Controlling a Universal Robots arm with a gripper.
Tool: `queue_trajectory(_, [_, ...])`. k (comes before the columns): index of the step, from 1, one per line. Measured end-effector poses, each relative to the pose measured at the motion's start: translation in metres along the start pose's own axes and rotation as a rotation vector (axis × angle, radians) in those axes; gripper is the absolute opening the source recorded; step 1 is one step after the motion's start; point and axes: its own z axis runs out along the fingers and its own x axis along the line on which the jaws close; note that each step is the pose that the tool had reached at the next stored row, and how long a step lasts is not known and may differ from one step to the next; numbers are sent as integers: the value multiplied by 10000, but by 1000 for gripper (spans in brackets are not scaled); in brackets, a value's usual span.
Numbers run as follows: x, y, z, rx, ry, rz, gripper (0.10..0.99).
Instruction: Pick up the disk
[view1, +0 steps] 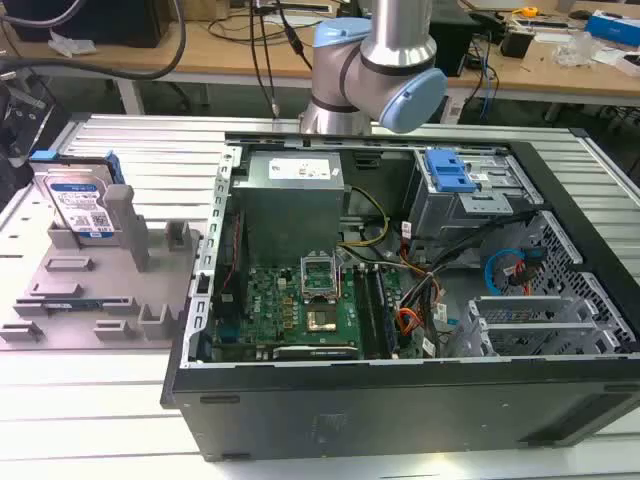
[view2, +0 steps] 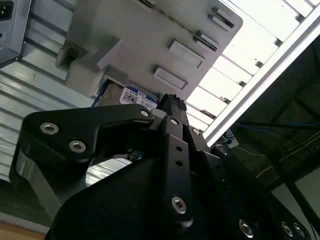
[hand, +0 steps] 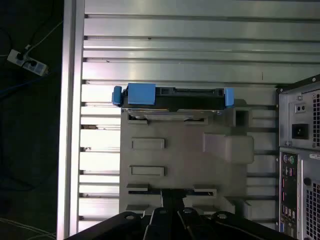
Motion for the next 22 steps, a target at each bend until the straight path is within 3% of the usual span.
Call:
queue_trajectory(7, [0,0,0,-1,0,-6,106])
queue_trajectory(10, [-1,0,2,0,37,-992,106])
queue_trajectory(18, [-1,0,5,0,103,-2691,114])
queue_trajectory(19, [-1,0,6,1,120,-3131,235])
queue_trajectory(20, [-1,0,9,1,141,-3709,416])
queue_trajectory(21, [-1,0,12,2,163,-4270,478])
queue_trajectory(22, [-1,-1,14,2,177,-4623,478])
